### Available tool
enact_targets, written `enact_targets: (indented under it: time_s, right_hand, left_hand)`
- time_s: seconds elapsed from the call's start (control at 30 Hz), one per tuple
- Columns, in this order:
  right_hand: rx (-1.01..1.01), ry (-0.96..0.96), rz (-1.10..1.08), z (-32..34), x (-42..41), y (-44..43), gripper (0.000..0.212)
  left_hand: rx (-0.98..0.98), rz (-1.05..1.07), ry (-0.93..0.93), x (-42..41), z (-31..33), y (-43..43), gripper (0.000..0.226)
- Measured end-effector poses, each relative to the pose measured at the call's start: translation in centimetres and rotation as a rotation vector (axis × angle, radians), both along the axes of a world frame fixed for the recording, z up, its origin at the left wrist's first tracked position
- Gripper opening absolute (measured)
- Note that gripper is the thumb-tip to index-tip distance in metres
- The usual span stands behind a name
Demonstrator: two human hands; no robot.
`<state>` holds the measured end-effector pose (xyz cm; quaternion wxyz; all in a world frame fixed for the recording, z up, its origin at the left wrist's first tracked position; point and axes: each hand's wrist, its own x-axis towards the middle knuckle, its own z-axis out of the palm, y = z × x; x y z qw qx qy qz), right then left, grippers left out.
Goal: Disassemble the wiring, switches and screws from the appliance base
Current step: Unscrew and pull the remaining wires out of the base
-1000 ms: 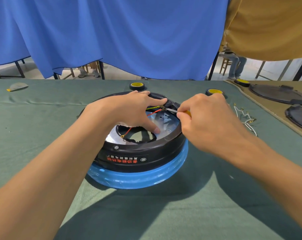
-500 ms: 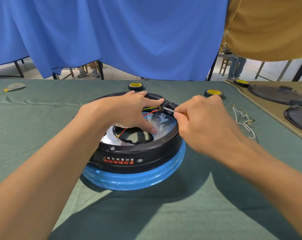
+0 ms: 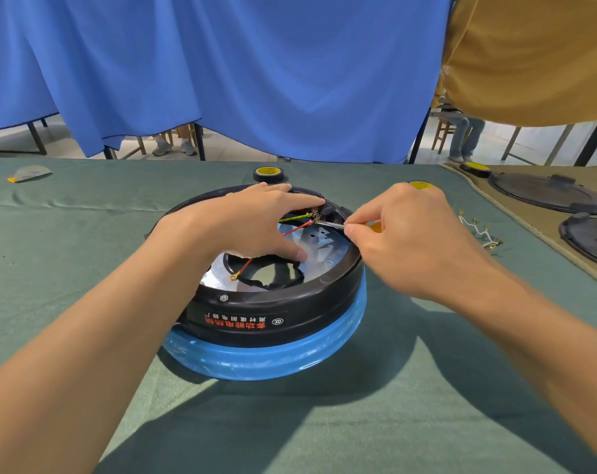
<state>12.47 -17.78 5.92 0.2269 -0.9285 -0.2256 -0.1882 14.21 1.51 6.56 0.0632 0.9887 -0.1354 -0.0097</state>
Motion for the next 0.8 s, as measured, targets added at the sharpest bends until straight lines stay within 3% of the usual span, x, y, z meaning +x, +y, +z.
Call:
enact_targets:
  time_s: [0.13, 0.27, 0.5, 0.8]
  right_hand:
    - [-0.012, -0.013, -0.024, -0.1, 0.0, 0.1, 0.025]
    - [-0.021, -0.021, -0.005, -0.1, 0.5, 0.2, 0.023]
    - [0.116, 0.181, 0.029, 0.9, 1.4, -0.7, 0.019]
    - [0.010, 0.010, -0.020, 0.0, 0.7, 0.1, 0.024]
  left_hand:
    - [-0.081, -0.058, -0.048, 0.1, 0.0, 0.0, 0.067]
    - [-0.067, -0.051, -0.031, 0.2, -0.2, 0.0, 0.067]
    - [-0.091, -0.036, -0.036, 0.5, -0.5, 0.1, 0.067]
    - [-0.110, -0.054, -0.062, 0.4, -0.5, 0.3, 0.067]
